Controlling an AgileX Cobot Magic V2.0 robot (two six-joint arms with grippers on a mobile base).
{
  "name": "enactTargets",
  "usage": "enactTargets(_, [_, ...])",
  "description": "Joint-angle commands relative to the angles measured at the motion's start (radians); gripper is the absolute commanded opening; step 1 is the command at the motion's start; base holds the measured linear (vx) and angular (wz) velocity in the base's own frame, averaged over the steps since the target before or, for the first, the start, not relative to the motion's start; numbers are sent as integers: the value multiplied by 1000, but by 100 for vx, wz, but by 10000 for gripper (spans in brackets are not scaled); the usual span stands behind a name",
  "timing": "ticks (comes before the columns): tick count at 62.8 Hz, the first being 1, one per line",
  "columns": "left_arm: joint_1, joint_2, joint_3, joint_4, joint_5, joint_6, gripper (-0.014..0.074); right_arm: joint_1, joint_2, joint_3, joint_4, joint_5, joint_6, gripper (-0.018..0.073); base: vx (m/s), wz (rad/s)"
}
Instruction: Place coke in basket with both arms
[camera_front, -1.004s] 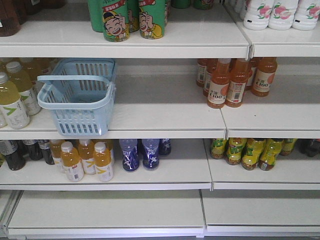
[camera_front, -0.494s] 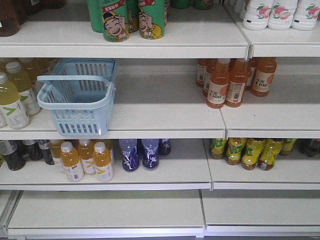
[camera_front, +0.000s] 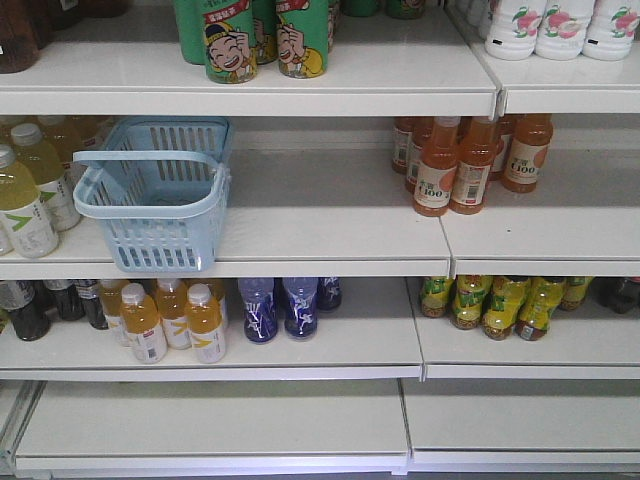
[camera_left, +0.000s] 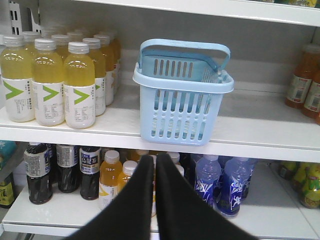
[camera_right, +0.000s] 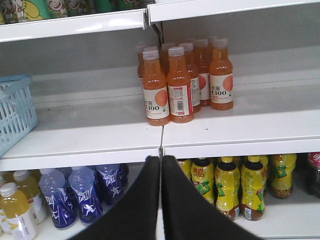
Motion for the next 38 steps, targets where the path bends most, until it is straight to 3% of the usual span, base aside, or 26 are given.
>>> enactTargets(1, [1, -21, 13, -7, -70, -3, -6, 1, -15, 15, -4, -73, -9, -4, 0, 0])
enactTargets(30, [1, -21, 13, -8, -72, -7, -6, 1, -15, 15, -4, -73, -9, -4, 0, 0])
enactTargets(33, [1, -21, 8, -23, -73, -31, -6, 1, -15, 15, -4, -73, -9, -4, 0, 0])
enactTargets(38, [1, -21, 5, -127, -79, -124, -6, 1, -15, 15, -4, -73, -9, -4, 0, 0])
